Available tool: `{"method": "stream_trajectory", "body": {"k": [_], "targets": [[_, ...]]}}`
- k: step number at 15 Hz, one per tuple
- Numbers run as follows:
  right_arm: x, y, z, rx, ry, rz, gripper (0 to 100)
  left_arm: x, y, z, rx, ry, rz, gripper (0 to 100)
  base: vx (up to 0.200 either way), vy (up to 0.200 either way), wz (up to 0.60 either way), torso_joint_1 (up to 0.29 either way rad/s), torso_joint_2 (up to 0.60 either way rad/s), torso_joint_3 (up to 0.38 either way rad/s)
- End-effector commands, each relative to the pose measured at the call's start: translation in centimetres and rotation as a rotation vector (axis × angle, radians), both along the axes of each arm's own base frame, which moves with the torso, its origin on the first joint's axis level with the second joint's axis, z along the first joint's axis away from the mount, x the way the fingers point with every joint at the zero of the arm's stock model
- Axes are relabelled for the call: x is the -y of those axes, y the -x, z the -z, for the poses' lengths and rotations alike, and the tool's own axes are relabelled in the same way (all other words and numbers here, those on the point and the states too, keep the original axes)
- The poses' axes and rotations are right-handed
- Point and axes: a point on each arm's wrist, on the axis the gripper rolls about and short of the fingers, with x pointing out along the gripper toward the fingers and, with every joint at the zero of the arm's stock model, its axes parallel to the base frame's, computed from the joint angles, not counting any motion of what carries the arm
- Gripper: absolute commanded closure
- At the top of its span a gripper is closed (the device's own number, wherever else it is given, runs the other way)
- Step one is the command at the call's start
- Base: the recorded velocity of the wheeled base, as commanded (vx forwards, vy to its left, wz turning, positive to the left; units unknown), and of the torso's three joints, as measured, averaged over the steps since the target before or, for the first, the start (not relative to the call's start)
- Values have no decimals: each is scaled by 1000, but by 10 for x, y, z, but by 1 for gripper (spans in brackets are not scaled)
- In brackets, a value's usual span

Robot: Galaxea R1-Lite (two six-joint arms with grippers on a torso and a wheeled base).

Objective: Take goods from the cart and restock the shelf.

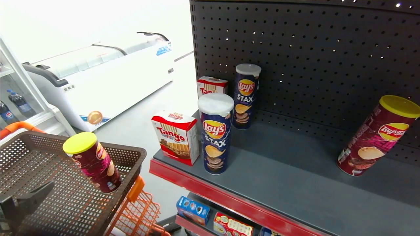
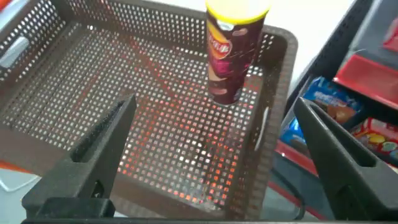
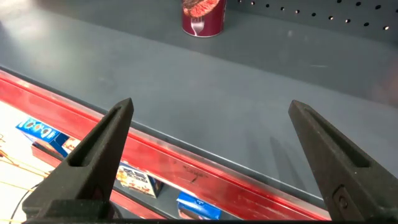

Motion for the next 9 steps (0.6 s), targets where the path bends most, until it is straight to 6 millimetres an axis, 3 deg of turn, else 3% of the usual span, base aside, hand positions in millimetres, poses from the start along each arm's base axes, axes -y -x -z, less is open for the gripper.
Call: {"method": "stream_trajectory", "body": {"k": [1, 3, 6, 9], "targets": [[0, 0, 0, -1, 0, 0, 0, -6, -38, 23, -101, 22, 23, 0, 0, 0, 0, 0, 0, 0], [0, 0, 0, -1, 0, 0, 0, -3, -52, 39, -103, 29, 54, 0, 0, 0, 0, 0, 0, 0], [0, 0, 0, -1, 0, 0, 0, -3, -73, 79, -100, 48, 69, 0, 0, 0, 0, 0, 0, 0], [0, 0, 0, -1, 0, 0, 0, -6, -92, 90, -65, 48, 66, 0, 0, 0, 0, 0, 0, 0]]}}
